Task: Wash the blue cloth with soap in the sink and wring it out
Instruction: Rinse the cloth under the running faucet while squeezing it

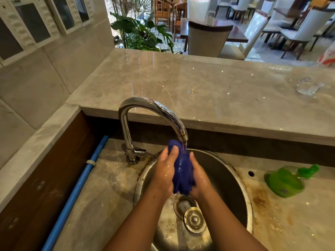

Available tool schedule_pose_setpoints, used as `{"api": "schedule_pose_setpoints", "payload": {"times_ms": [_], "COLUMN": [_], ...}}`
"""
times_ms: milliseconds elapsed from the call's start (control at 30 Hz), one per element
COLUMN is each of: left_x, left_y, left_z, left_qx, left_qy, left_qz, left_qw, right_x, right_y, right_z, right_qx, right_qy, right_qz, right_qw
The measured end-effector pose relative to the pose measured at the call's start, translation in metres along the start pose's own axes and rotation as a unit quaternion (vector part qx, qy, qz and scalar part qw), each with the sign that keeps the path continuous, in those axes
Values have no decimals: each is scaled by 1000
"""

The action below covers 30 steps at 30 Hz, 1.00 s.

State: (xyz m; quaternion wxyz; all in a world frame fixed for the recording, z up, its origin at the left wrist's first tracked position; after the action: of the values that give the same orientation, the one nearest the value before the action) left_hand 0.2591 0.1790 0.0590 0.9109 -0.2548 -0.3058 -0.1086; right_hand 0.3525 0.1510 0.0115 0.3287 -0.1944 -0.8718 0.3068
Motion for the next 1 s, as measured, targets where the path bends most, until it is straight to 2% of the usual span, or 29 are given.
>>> {"api": "schedule_pose_setpoints", "payload": {"times_ms": [67,133,200,267,400,533,667,767,833,867,1000], "left_x": [-9,-17,-23,-27,-28,-20,-6,-4,-3,-2,-8], "left_y": [5,10,15,17,21,23,24,29,21,15,3], "left_z": [6,14,20,23,15,2,-9,-28,-35,-35,-36], "left_qx": [-5,8,32,53,83,61,33,-10,-51,-67,-77], "left_qy": [-1,43,128,208,261,233,171,109,68,56,4], "left_qz": [3,0,1,15,72,95,105,91,53,38,33], "left_qw": [1000,999,991,977,959,966,979,990,995,995,996], "right_x": [-5,-7,-4,-1,9,16,18,22,22,21,11], "right_y": [-4,-9,-17,-25,-42,-46,-45,-41,-38,-37,-35], "right_z": [-7,-16,-27,-34,-35,-32,-33,-29,-28,-29,-34], "right_qx": [-30,-81,-155,-236,-359,-450,-532,-557,-555,-547,-478], "right_qy": [-1,-34,-156,-292,-344,-401,-482,-508,-506,-497,-392], "right_qz": [10,24,56,104,123,133,165,181,193,201,223], "right_qw": [999,996,974,921,859,787,676,632,631,643,754]}}
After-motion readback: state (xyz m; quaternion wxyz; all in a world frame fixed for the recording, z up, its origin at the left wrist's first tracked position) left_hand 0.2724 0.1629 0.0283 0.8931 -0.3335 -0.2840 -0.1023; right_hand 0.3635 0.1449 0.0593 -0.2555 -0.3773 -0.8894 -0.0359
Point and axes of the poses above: each hand's wrist, its own y-axis towards the middle knuckle, its own x-axis out of the palm, z = x × y, the point moved 2 cm from there along y, towards the middle knuckle, and after that the axes turned 9 degrees about -y, right-handed, at the moved point
